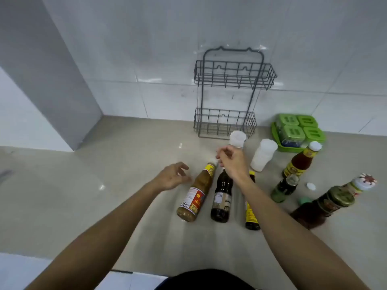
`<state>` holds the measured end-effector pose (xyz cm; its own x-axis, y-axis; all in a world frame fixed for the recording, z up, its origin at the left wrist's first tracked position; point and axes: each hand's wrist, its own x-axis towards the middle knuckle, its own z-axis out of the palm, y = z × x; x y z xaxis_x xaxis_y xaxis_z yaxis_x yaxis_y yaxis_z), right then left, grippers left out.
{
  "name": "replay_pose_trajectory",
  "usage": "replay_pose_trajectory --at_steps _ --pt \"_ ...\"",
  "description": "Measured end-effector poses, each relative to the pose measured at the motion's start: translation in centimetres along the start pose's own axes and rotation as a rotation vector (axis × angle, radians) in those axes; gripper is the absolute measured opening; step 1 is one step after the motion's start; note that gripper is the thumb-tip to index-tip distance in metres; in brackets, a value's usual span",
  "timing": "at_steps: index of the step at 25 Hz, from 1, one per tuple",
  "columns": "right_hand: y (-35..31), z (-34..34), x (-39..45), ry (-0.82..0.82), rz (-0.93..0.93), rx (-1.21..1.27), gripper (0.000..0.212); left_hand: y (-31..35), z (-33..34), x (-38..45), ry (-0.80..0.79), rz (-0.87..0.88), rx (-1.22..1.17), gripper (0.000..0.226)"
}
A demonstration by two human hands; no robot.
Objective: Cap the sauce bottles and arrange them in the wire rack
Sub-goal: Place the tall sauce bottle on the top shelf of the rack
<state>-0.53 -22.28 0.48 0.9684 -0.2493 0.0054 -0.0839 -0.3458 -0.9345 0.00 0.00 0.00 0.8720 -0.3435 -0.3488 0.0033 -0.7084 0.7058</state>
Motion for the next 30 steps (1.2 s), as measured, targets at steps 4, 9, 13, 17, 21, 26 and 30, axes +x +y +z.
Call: replay_pose_trajectory --at_steps 4,9,13,17,21,26,30 --pt "1.5 1.9 -0.6 -0.15 0.166 -0.555 0.025 -0.4 3.7 -1.4 -0.145 -0.057 0.054 0.093" --pt "2.2 3.8 -0.5 -0.238 0.328 -0.608 0.039 -1.1 5.1 -0.9 -0.164 -0.067 -0.035 0.084" --pt "2.4 4.4 -0.5 -0.267 0.418 -0.466 0.039 -1.8 4.3 -0.8 -0.224 -0.112 -0.292 0.07" --pt "2.1 4.5 -0.7 -0.29 0.522 -0.278 0.05 -2.3 3.0 -0.9 -0.339 -0.106 -0.404 0.059" --pt "1.1 4.0 -1.3 -0.342 0.531 -0.036 0.055 -3.4 2.1 -0.9 -0.388 -0.061 -0.565 0.052" --pt "-1.0 3.7 -2.1 -0.388 0.477 0.181 0.05 -5.1 1.2 -0.9 -0.345 -0.009 -0.743 0.063" --pt "-2.8 3.3 -1.6 -0.306 0.347 0.209 0.05 -4.1 0.0 -0.7 -0.304 0.038 -0.777 0.062"
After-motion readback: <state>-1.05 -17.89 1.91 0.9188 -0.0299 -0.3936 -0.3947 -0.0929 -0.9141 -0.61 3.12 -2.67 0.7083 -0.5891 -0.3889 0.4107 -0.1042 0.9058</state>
